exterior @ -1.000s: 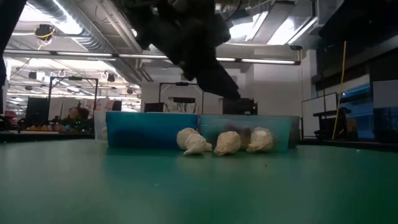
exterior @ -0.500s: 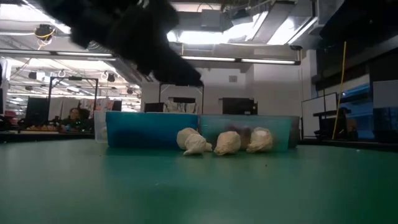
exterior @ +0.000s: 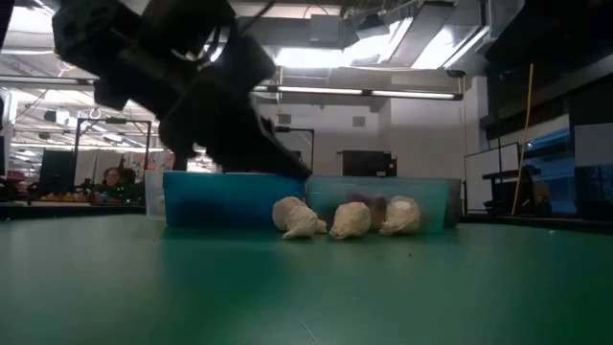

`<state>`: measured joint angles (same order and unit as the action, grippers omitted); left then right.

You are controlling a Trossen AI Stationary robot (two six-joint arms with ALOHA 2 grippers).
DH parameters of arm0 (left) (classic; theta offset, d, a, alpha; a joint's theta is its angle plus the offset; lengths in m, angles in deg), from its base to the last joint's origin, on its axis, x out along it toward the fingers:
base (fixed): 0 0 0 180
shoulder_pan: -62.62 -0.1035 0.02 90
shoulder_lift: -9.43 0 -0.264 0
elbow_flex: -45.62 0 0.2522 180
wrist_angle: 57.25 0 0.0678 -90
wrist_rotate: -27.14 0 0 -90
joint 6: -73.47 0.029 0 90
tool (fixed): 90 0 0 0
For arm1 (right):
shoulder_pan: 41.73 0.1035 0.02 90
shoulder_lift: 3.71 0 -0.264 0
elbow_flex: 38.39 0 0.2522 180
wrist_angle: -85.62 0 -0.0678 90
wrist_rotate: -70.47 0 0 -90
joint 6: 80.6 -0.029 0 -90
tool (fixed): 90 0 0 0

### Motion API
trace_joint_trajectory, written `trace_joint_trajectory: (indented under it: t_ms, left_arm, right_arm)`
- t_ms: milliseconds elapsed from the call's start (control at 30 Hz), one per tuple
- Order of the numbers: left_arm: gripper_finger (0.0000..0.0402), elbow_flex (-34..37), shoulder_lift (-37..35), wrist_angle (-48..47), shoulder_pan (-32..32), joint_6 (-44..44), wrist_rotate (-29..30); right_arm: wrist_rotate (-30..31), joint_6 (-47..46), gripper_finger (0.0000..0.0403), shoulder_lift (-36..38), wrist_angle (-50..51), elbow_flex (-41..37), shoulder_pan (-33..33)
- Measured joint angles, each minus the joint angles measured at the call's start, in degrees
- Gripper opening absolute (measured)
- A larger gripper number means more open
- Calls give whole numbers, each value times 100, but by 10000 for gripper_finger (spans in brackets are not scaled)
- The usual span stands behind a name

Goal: Sort produce into baskets
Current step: Put the garlic into the transparent bin

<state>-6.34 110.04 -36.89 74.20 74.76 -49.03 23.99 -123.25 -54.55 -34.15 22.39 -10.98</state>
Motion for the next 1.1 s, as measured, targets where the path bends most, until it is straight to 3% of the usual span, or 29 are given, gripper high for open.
trace_joint_trajectory:
  t_ms: [533, 1100]
  left_arm:
    - [235, -7, 1158, 636, -2, -900, 197]
    - [109, -2, 1160, 847, 10, -1035, 214]
  right_arm:
    - [57, -9, 209, 1, -33, 0, -2]
    - [63, -11, 209, -1, -10, 0, -2]
